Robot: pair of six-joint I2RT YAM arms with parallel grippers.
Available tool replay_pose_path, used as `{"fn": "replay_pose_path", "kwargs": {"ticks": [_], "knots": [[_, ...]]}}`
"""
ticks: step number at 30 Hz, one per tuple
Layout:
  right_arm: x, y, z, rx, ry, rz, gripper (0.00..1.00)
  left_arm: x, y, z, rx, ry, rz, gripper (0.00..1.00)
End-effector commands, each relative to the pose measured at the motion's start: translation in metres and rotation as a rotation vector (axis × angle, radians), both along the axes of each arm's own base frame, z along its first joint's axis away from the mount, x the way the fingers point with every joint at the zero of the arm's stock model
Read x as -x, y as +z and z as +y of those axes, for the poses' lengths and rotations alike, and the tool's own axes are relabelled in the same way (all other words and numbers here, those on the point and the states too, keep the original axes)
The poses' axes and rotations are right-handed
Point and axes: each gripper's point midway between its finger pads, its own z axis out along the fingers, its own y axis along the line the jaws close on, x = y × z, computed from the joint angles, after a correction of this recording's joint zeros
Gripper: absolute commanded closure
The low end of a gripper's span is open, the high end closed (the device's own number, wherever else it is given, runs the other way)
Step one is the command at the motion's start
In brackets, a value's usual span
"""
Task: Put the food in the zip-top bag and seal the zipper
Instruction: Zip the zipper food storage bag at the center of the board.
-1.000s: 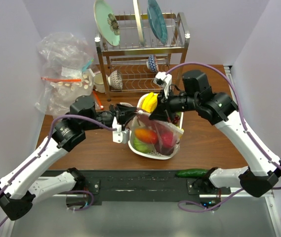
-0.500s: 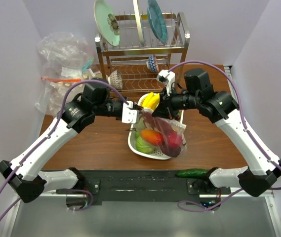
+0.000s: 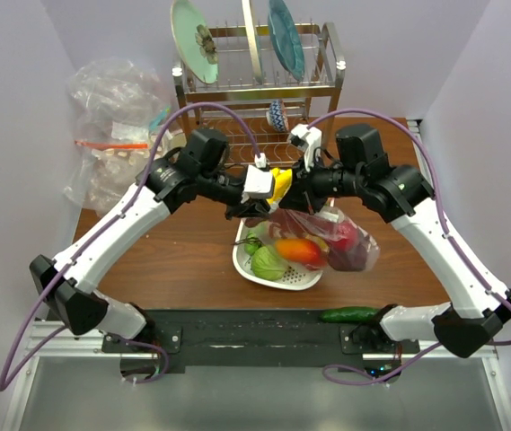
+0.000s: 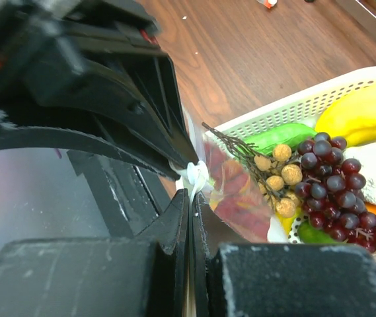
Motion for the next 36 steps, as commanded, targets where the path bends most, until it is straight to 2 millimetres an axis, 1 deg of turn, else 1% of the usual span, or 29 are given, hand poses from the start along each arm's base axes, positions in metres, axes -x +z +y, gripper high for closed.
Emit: {"fn": "replay_pose_path", "kwargs": {"ticks": [1, 2, 4, 5, 7, 8, 10, 11, 13, 14, 15, 17, 19, 22, 23, 24, 25, 26, 27, 28, 29, 30, 31, 33, 34, 36], "knots": [[-0.002, 0.108, 0.025, -0.299, 0.091, -0.323, 1.0, 0.029, -0.019, -0.004, -0.054, -0.054, 0.255, 1.0], [0.001, 0.112, 0.024, -0.309, 0.096, -0.33, 1.0, 0.023, -0.019, -0.001, -0.047, -0.035, 0.26, 1.0], [0.0, 0.111, 0.022, -0.299, 0.086, -0.331, 1.0, 0.019, -0.013, 0.003, -0.02, -0.02, 0.283, 1.0], [-0.001, 0.111, 0.02, -0.288, 0.072, -0.332, 1.0, 0.008, -0.01, 0.01, 0.004, 0.008, 0.282, 1.0], [-0.003, 0.103, 0.016, -0.26, 0.057, -0.323, 1.0, 0.007, 0.002, 0.017, 0.054, 0.015, 0.296, 1.0], [-0.003, 0.096, 0.016, -0.247, 0.052, -0.314, 1.0, -0.002, 0.004, 0.021, 0.076, 0.038, 0.287, 1.0], [-0.003, 0.091, 0.01, -0.232, 0.023, -0.32, 1.0, -0.003, 0.01, 0.025, 0.092, 0.06, 0.284, 1.0], [-0.005, 0.079, 0.009, -0.214, 0.016, -0.304, 1.0, -0.005, 0.013, 0.025, 0.097, 0.072, 0.268, 1.0], [-0.005, 0.074, 0.002, -0.201, -0.017, -0.315, 1.0, -0.007, 0.016, 0.027, 0.101, 0.098, 0.262, 1.0], [-0.007, 0.064, 0.001, -0.183, -0.025, -0.304, 1.0, -0.008, 0.02, 0.029, 0.104, 0.107, 0.257, 1.0], [-0.008, 0.063, -0.003, -0.176, -0.043, -0.309, 1.0, -0.009, 0.024, 0.031, 0.11, 0.119, 0.263, 1.0], [-0.009, 0.055, -0.004, -0.159, -0.05, -0.301, 1.0, -0.014, 0.031, 0.035, 0.121, 0.146, 0.263, 1.0], [-0.011, 0.051, -0.004, -0.151, -0.057, -0.294, 1.0, -0.018, 0.037, 0.038, 0.124, 0.188, 0.264, 1.0], [-0.013, 0.046, -0.002, -0.143, -0.055, -0.282, 1.0, -0.029, 0.058, 0.045, 0.167, 0.26, 0.226, 1.0], [-0.013, 0.045, -0.001, -0.144, -0.054, -0.275, 1.0, -0.033, 0.062, 0.047, 0.176, 0.285, 0.212, 0.93], [-0.013, 0.045, 0.0, -0.146, -0.05, -0.273, 1.0, -0.031, 0.071, 0.05, 0.194, 0.309, 0.204, 0.84], [-0.013, 0.044, 0.001, -0.148, -0.044, -0.272, 1.0, -0.033, 0.074, 0.052, 0.205, 0.33, 0.189, 0.66], [-0.013, 0.046, 0.002, -0.156, -0.045, -0.275, 1.0, -0.039, 0.081, 0.055, 0.221, 0.37, 0.15, 0.59], [-0.013, 0.046, 0.003, -0.158, -0.044, -0.274, 1.0, -0.036, 0.091, 0.061, 0.243, 0.393, 0.12, 0.52], [-0.013, 0.046, 0.003, -0.159, -0.043, -0.273, 1.0, -0.04, 0.097, 0.066, 0.263, 0.422, 0.091, 0.43], [-0.013, 0.046, 0.003, -0.16, -0.042, -0.273, 1.0, -0.044, 0.101, 0.072, 0.273, 0.464, 0.072, 0.39], [-0.013, 0.045, 0.003, -0.159, -0.042, -0.27, 1.0, -0.041, 0.112, 0.079, 0.298, 0.485, 0.056, 0.37], [-0.014, 0.044, 0.003, -0.158, -0.044, -0.269, 1.0, -0.046, 0.115, 0.088, 0.308, 0.518, 0.045, 0.34], [-0.013, 0.043, 0.003, -0.158, -0.041, -0.267, 1.0, -0.047, 0.126, 0.099, 0.339, 0.56, 0.036, 0.32], [-0.013, 0.04, 0.004, -0.155, -0.041, -0.263, 1.0, -0.051, 0.128, 0.107, 0.347, 0.596, 0.035, 0.29], [-0.012, 0.041, 0.003, -0.165, -0.038, -0.273, 1.0, -0.057, 0.126, 0.115, 0.349, 0.657, 0.066, 0.28]]}}
